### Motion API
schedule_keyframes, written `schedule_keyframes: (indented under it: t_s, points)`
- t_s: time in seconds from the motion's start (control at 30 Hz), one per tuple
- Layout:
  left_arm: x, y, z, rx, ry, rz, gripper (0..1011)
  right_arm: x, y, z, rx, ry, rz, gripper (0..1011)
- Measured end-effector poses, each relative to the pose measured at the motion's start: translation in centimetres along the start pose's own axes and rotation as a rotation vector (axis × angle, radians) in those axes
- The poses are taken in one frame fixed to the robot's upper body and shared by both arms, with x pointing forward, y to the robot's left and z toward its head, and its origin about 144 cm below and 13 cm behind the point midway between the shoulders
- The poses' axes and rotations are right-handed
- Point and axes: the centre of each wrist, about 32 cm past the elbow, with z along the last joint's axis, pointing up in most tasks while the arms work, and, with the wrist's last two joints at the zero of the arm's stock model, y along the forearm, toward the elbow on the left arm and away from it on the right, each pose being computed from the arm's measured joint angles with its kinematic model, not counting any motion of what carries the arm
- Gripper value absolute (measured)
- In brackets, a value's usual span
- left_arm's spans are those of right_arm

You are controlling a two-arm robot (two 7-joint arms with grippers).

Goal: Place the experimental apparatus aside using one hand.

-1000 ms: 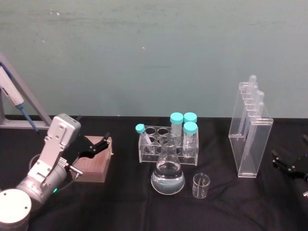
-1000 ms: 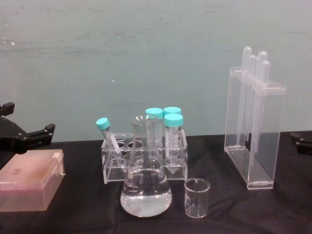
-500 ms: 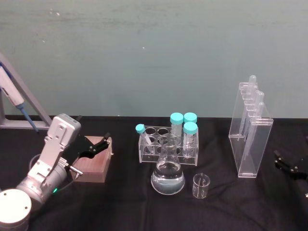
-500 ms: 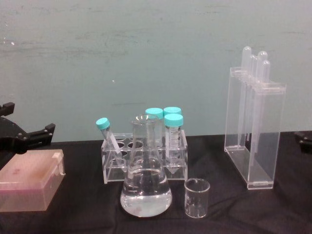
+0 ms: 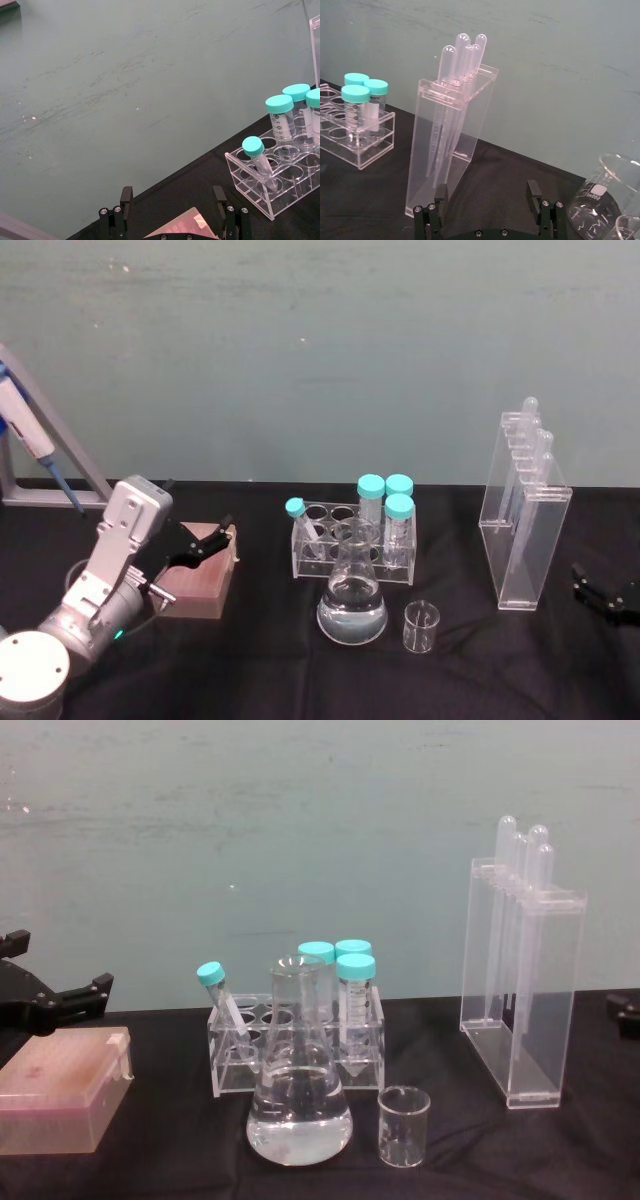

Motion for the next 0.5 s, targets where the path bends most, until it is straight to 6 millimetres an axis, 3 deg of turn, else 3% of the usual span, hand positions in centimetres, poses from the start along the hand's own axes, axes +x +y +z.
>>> schedule_keyframes:
  t_s: [0.5]
  points:
    - [0.0,0.0,0.0,0.0,0.0,0.0,1000,-1.3,-0.2,1.0,-0.002,0.085,0.027,1000]
